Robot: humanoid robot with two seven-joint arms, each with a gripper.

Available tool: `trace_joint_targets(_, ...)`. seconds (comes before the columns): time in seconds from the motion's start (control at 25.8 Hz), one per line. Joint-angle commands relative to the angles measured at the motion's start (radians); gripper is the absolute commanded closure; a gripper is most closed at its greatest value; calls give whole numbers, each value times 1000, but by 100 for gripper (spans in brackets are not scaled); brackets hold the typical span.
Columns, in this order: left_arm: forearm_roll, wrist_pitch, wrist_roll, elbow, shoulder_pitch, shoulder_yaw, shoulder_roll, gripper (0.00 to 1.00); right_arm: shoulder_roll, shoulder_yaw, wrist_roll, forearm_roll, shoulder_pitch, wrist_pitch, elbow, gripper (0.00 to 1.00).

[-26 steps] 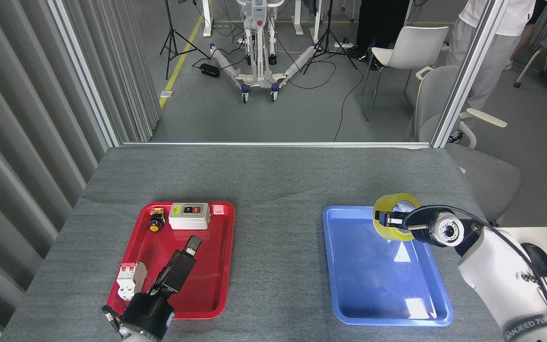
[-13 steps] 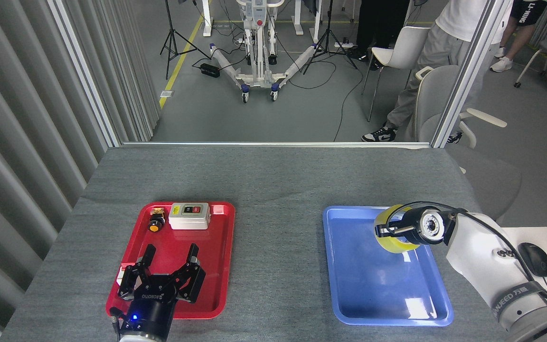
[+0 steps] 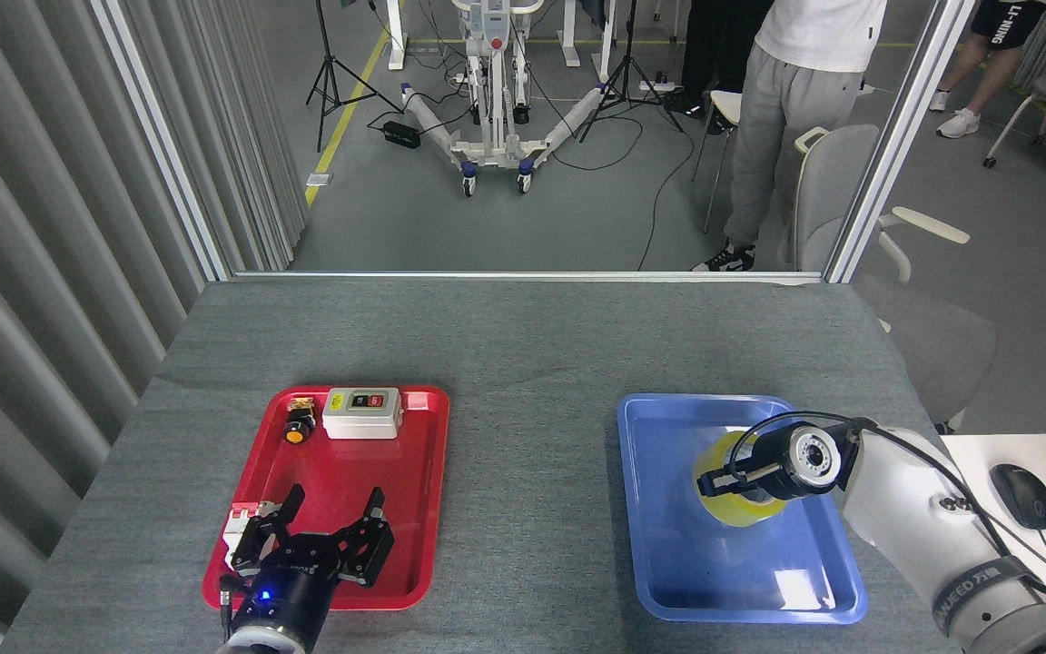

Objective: Place and move tape with both arms
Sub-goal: 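Lower the tape roll into the blue tray and open the right gripper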

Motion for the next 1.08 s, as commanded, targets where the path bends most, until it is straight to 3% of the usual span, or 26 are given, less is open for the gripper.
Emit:
trace_joint_targets(0.0,2,1,16,67,-44,33,7,0,4,0,5,0,5,4,-3,84)
trace_joint_targets(0.35,-1,-13,36,70,-65,34,7,0,16,30,2,0,5,20,-3,80)
trace_joint_targets(0.7,-2,-15,56,70,-82,33,12,0,16,28,-1,0,11,20,-3,45)
trace_joint_targets(0.97,-4,-13,68,76,-65,31,13,0,6,14,-23,0,17,-2,-19,34)
trace_joint_targets(1.05,-4,-12,76,79,-64,33,13,0,-4,-39,-58,0,32,-34,-43,28)
